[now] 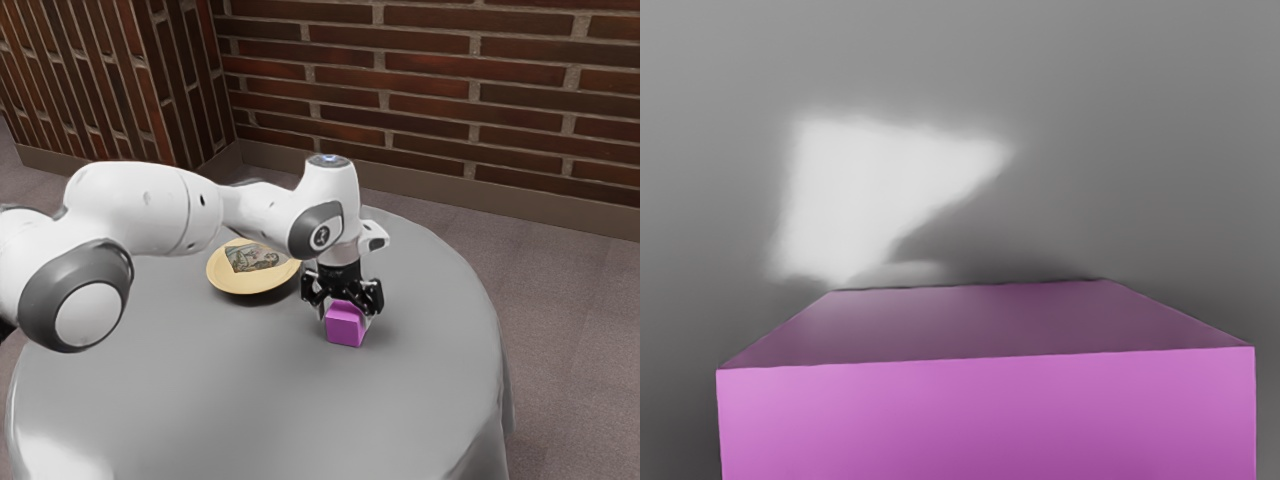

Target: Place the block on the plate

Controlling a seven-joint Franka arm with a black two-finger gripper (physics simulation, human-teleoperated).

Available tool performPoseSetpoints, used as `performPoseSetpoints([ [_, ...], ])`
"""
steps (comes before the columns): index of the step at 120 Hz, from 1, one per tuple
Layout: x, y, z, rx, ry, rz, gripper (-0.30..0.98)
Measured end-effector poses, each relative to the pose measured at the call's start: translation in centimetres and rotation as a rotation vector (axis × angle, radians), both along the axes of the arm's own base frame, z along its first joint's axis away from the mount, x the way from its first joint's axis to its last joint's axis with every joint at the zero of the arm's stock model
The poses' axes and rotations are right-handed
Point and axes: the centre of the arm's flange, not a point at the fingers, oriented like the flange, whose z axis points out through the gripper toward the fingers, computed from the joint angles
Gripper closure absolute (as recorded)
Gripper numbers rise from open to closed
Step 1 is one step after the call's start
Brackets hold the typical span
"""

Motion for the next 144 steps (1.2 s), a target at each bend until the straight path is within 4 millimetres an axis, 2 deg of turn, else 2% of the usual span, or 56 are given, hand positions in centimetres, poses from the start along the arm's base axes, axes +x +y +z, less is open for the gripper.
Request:
performPoseSetpoints([
  [12,0.0,0.1,-0.9,0.002,0.009,0.011,0.01],
  [28,0.1,-0.3,-0.6,0.001,0.002,0.015,0.27],
  [46,0.4,-0.6,0.2,0.004,-0.014,0.018,0.27],
  [64,0.4,0.3,2.9,0.011,-0.027,0.034,0.28],
  [70,0.3,1.1,3.6,0.019,-0.02,0.045,0.28],
  [80,0.2,2.3,5.8,0.02,-0.021,0.064,0.28],
  [96,0.4,6.3,9.7,0.01,-0.035,0.119,0.29],
  [108,0.6,10.9,11.5,0.003,-0.04,0.178,0.28],
  [131,1.0,19.5,13.1,-0.027,-0.048,0.276,0.28],
  [144,1.7,23.0,13.8,-0.03,-0.069,0.311,0.28],
])
